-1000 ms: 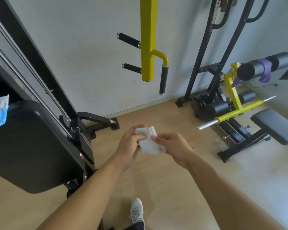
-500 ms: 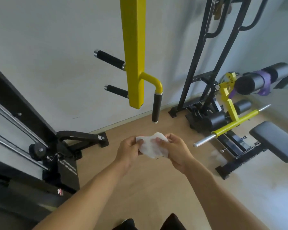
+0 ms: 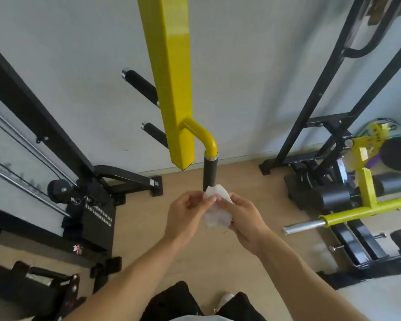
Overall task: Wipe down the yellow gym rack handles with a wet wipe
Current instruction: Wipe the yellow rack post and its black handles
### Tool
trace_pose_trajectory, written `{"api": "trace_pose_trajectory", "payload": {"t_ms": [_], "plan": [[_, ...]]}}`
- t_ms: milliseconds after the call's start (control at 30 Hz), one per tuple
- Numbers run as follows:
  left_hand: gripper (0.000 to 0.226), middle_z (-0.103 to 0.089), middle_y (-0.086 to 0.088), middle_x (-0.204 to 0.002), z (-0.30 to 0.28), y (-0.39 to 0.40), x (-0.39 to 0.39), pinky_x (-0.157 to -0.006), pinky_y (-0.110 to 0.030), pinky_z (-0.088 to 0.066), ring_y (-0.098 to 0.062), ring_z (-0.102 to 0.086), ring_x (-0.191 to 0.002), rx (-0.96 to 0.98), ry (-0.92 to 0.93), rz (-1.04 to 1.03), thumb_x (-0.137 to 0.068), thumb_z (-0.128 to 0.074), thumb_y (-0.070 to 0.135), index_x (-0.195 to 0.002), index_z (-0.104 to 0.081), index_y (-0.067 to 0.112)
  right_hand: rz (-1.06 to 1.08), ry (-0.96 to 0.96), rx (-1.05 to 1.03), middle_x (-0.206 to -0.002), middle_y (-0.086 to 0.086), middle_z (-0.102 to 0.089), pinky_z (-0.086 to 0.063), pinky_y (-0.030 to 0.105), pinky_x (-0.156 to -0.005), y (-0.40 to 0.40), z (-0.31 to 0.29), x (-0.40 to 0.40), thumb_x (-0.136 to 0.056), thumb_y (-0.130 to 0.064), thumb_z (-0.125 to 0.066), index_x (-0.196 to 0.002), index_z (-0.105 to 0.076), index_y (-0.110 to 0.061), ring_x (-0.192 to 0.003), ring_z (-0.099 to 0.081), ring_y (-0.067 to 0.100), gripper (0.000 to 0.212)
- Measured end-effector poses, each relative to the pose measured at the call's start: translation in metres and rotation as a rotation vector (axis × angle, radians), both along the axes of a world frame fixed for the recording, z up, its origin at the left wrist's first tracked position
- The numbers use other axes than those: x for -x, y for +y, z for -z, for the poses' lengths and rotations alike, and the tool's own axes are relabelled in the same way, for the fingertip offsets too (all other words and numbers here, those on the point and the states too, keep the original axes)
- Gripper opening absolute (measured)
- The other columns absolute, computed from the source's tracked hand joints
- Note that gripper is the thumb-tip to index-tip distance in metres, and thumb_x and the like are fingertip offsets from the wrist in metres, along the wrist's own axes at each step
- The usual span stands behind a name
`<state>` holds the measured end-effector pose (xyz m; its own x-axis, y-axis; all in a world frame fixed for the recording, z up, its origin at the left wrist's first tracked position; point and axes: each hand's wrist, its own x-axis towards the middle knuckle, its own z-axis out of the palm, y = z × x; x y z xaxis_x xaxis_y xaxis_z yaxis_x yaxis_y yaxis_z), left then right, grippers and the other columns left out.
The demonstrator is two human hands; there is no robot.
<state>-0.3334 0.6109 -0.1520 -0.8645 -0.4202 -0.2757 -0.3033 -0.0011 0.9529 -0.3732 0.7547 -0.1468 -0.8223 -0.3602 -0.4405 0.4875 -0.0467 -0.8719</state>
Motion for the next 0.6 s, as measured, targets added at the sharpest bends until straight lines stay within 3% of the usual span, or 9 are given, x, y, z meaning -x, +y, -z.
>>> {"api": "trace_pose_trajectory", "payload": {"t_ms": [100, 200, 267, 367, 500, 600], "plan": [[0.013, -0.079, 0.008, -0.086, 0.006, 0.008, -0.004, -0.075, -0.025, -0.058, -0.01, -0.075, -0.086, 0.007, -0.021, -0.041, -0.08, -0.082, 0.036, -0.088, -0.079, 0.026, -0.09, -0.002, 0.027, -0.101, 0.014, -0.076, -0.054, 0.027, -0.065, 0.005, 0.001, 0.004, -0.097, -0.029, -0.064, -0.104, -0.071, -0.01, -0.085, -0.072, 0.021, 0.021], [0.015, -0.079, -0.01, -0.098, 0.007, 0.011, -0.005, -0.086, -0.043, -0.058, -0.028, -0.074, -0.095, -0.354, -0.064, -0.171, -0.086, -0.077, 0.018, -0.098, -0.08, 0.011, -0.103, -0.002, 0.02, -0.105, 0.019, -0.074, -0.056, 0.029, -0.064, 0.007, 0.004, 0.009, -0.099, -0.026, -0.061, -0.108, -0.069, -0.006, -0.085, -0.071, 0.023, 0.024], [0.018, -0.077, -0.016, -0.101, 0.009, 0.011, -0.003, -0.082, -0.04, -0.058, -0.026, -0.073, -0.089, -0.496, -0.057, -0.213, -0.089, -0.072, 0.012, -0.103, -0.076, 0.001, -0.093, -0.029, 0.015, -0.103, 0.018, -0.074, -0.055, 0.028, -0.062, 0.006, 0.006, 0.013, -0.1, -0.026, -0.06, -0.112, -0.067, -0.005, -0.083, -0.07, 0.021, 0.025], [0.008, -0.076, -0.012, -0.088, 0.01, 0.012, -0.004, -0.07, -0.029, -0.06, -0.018, -0.073, -0.075, -0.549, -0.031, -0.256, -0.091, -0.067, 0.005, -0.095, -0.073, 0.001, -0.049, -0.085, 0.067, -0.102, 0.014, -0.073, -0.054, 0.031, -0.061, 0.008, 0.008, 0.016, -0.102, -0.024, -0.055, -0.115, -0.064, -0.003, -0.082, -0.068, 0.022, 0.026], [0.005, -0.074, -0.016, -0.098, 0.018, 0.004, -0.004, -0.083, -0.034, -0.059, -0.025, -0.071, -0.088, -0.578, -0.043, -0.406, -0.094, -0.066, 0.006, -0.097, -0.066, 0.002, 0.169, -0.161, 0.05, -0.103, 0.012, -0.071, -0.059, 0.035, -0.066, 0.015, 0.008, 0.026, -0.101, -0.02, -0.057, -0.109, -0.064, -0.005, -0.088, -0.069, 0.024, 0.018], [0.007, -0.069, -0.018, -0.101, 0.02, -0.003, 0.005, -0.083, -0.034, -0.058, -0.025, -0.068, -0.089, -0.586, -0.056, -0.474, -0.094, -0.063, 0.001, -0.099, -0.06, 0.004, 0.331, -0.147, -0.01, -0.106, 0.013, -0.067, -0.06, 0.036, -0.065, 0.018, 0.006, 0.034, -0.102, -0.02, -0.056, -0.104, -0.062, -0.006, -0.091, -0.067, 0.025, 0.015]]}}
